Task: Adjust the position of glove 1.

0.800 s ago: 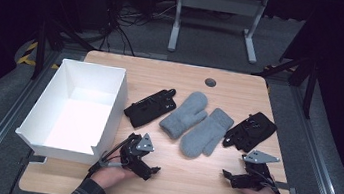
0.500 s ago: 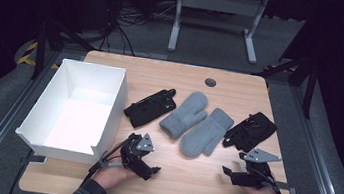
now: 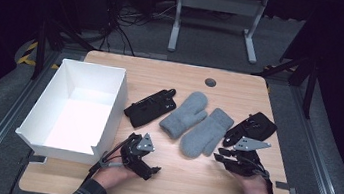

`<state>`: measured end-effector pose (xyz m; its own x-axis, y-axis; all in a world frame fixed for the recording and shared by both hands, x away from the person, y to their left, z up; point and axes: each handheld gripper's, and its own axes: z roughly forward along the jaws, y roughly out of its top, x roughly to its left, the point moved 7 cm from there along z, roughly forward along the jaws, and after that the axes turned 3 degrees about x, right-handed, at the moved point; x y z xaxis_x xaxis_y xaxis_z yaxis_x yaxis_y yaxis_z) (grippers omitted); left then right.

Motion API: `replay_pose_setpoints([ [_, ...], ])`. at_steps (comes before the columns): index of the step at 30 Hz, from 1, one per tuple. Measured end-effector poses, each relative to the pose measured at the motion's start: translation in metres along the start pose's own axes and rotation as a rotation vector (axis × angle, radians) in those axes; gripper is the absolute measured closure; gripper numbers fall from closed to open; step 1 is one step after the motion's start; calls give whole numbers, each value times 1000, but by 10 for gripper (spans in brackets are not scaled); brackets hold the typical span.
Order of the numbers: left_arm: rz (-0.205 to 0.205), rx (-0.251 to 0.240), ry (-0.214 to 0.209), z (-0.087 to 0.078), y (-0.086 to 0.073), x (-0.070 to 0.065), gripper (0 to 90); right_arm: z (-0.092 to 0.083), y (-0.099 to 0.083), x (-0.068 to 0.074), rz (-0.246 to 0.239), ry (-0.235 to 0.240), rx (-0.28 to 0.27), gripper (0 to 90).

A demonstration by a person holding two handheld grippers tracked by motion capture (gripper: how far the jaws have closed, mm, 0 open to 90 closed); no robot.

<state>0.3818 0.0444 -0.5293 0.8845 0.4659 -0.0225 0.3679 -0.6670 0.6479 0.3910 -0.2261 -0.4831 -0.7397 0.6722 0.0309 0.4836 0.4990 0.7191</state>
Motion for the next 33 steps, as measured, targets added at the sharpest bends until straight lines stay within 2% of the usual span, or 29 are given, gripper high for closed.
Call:
replay_pose_setpoints([
  [2,1,-1,0,0,0,0,0,1,2,0,-1,6,-4,758],
  [3,1,-1,0,0,0,0,0,5,8,2,-4,19,-6,810],
  [12,5,-1,-2,0,0,0,0,21,24,7,-29,60,-16,875],
  [21,9,-1,-2,0,0,1,0,38,38,7,-39,74,-18,899],
  [29,8,-2,-2,0,0,1,0,52,51,3,-49,65,-24,900],
  [33,8,-1,-2,0,0,1,0,68,50,2,-58,68,14,900],
])
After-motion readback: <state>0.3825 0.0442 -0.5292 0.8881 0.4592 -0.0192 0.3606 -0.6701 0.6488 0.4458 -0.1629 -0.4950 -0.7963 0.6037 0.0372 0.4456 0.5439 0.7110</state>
